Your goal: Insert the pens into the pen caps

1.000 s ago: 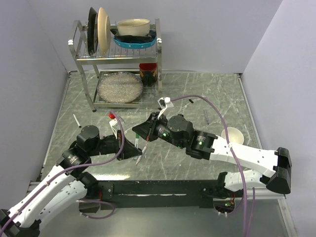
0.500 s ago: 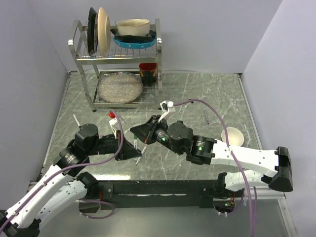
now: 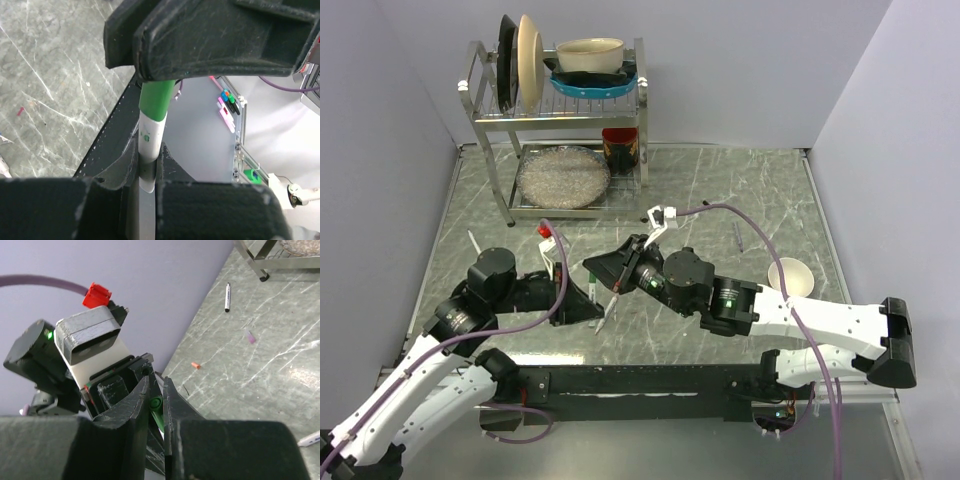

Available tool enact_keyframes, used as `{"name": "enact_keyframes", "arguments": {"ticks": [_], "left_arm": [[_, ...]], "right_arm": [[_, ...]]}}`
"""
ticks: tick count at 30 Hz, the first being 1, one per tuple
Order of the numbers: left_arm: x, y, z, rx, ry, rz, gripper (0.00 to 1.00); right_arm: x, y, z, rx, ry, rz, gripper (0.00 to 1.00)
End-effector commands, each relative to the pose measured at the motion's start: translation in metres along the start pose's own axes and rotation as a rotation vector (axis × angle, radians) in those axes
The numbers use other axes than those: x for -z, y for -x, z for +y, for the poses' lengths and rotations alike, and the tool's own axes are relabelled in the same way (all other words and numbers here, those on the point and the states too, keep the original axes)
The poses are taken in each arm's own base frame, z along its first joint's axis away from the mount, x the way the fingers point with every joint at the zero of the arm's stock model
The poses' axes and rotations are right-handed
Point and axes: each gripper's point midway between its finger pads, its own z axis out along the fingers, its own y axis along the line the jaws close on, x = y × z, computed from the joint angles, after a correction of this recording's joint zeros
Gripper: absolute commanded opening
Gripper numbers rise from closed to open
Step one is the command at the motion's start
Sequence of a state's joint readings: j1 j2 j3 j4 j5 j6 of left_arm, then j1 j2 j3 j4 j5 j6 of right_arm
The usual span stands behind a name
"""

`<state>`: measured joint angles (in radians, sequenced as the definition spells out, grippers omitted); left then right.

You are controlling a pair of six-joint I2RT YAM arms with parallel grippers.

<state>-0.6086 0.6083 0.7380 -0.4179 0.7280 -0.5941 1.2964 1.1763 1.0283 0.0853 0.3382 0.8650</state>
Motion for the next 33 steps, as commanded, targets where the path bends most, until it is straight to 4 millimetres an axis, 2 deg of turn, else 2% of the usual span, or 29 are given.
{"name": "enact_keyframes", "arguments": {"ticks": [1,7,8,11,13,16,18,21,22,23,24,26,27,29,31,32,33], "left_arm": [[0.025,0.137,0.006,-0.167,0.190,-0.516,0.01],[0.030,0.141,0.012,-0.184,0.218,-0.526,0.01],[0.030,0.141,0.014,-0.186,0.217,-0.523,0.01],[0.038,0.141,0.016,-0.178,0.219,-0.535,0.01],[0.042,0.144,0.019,-0.187,0.241,-0.539,0.01],[0.044,0.145,0.029,-0.171,0.284,-0.537,0.01],[0.048,0.150,0.025,-0.187,0.286,-0.569,0.01],[0.044,0.154,0.023,-0.193,0.259,-0.551,0.01],[0.042,0.154,0.022,-0.194,0.245,-0.546,0.01],[0.041,0.152,0.022,-0.186,0.237,-0.536,0.01],[0.039,0.150,0.023,-0.180,0.228,-0.529,0.01],[0.037,0.148,0.021,-0.172,0.204,-0.527,0.01],[0.034,0.142,0.020,-0.170,0.176,-0.506,0.01],[0.032,0.138,0.015,-0.172,0.147,-0.497,0.01],[0.033,0.131,0.008,-0.184,0.118,-0.476,0.01],[0.033,0.127,0.008,-0.185,0.116,-0.466,0.01],[0.033,0.123,0.007,-0.185,0.111,-0.458,0.01]], "right_arm": [[0.095,-0.170,-0.015,0.138,0.071,0.776,0.00],[0.106,-0.188,-0.015,0.092,0.088,0.843,0.00],[0.106,-0.187,-0.004,0.069,0.150,0.835,0.00],[0.110,-0.191,-0.010,0.087,0.153,0.846,0.00],[0.121,-0.204,-0.013,0.067,0.187,0.903,0.00],[0.124,-0.212,-0.004,0.047,0.200,0.921,0.00],[0.123,-0.215,-0.002,0.041,0.170,0.926,0.00],[0.118,-0.220,0.001,0.051,0.156,0.923,0.00],[0.117,-0.221,-0.007,0.082,0.117,0.911,0.00],[0.118,-0.220,-0.005,0.083,0.126,0.909,0.00],[0.117,-0.213,-0.003,0.071,0.126,0.884,0.00],[0.100,-0.192,-0.007,0.057,0.083,0.780,0.00],[0.094,-0.173,-0.001,0.046,0.084,0.716,0.00],[0.071,-0.136,-0.011,0.029,0.017,0.582,0.00],[0.058,-0.099,-0.004,0.035,0.026,0.478,0.00],[0.051,-0.082,-0.007,0.032,0.008,0.428,0.03],[0.044,-0.053,-0.003,0.019,0.005,0.355,0.09]]}}
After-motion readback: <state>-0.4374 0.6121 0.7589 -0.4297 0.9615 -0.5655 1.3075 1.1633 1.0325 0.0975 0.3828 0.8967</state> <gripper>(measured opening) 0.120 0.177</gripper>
